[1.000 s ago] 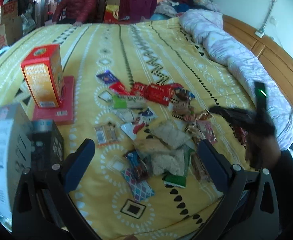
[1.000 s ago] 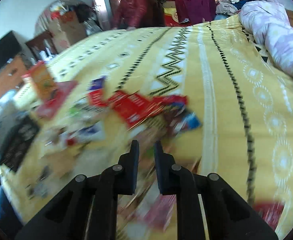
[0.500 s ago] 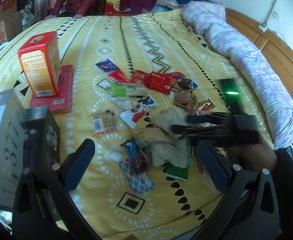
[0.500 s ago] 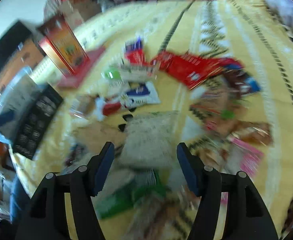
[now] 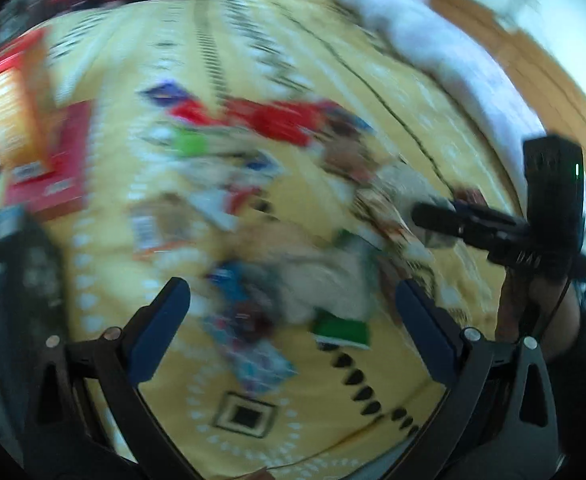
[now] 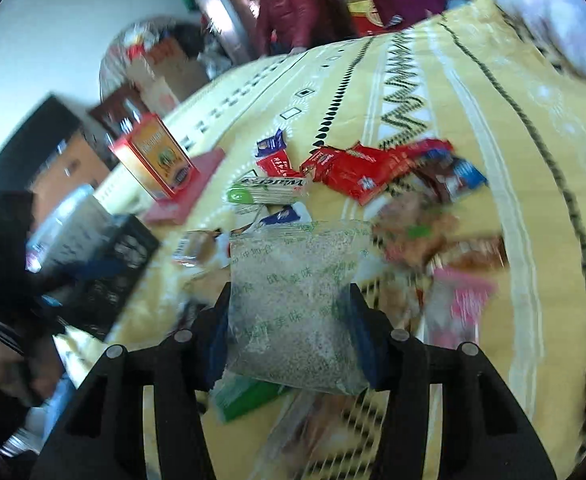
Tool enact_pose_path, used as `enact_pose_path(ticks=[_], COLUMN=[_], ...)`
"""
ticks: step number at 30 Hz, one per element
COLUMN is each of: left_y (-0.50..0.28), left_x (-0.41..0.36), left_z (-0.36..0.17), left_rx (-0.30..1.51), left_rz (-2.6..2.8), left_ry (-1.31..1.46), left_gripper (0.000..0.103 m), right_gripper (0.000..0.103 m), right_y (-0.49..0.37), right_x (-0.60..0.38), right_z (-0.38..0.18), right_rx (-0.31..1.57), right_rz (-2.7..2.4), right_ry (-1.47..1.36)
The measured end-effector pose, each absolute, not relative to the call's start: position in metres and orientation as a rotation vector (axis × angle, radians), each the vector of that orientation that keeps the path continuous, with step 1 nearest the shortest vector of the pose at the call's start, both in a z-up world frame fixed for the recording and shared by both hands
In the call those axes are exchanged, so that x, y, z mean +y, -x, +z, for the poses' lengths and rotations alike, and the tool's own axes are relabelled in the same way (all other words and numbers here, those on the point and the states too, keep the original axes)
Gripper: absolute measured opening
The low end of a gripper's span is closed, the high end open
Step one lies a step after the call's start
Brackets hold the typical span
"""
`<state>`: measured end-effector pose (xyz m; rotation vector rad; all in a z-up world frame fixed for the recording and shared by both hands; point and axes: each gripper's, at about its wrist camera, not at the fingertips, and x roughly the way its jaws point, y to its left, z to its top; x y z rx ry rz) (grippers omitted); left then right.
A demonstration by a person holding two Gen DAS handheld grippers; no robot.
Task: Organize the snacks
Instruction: 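Grasp a clear bag of white rice snack with the right gripper while left grasps a thin clear packet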
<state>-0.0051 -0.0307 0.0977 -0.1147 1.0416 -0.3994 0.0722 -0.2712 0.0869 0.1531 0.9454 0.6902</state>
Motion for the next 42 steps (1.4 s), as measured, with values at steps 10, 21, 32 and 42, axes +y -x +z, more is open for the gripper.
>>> enact_pose_path(ticks=[10,21,32,42], left_y=[-0.06,-0.044,-0.084,-0.056], left_x=[-0.034,-0.029,-0.065,-0.051], left_z=[0.046,0.067,0.014,0.043], left_rx=[1.163,1.105,1.18,1.065], left_rz=[-0.246,-0.276,-0.127,-0.197], left_ry=[0.047,0.168,0.062,0.03], left_gripper=[0.075,0.083,0.081,0.043], right_gripper=[0.056,0.057,0.057,0.057], right_y=[-0.03,-0.034,-0.034,-0.031], right_x=[-0.311,-0.319,-0.321,-0.321], right_z=[0.066,0.073,0.07,0.072], right_rx=[1.004,0.967,0.973,0.955], right_rz=[0.647,0.664,0.667,0.667], right_ry=[-0.257,-0.302,-0.312,-0.324])
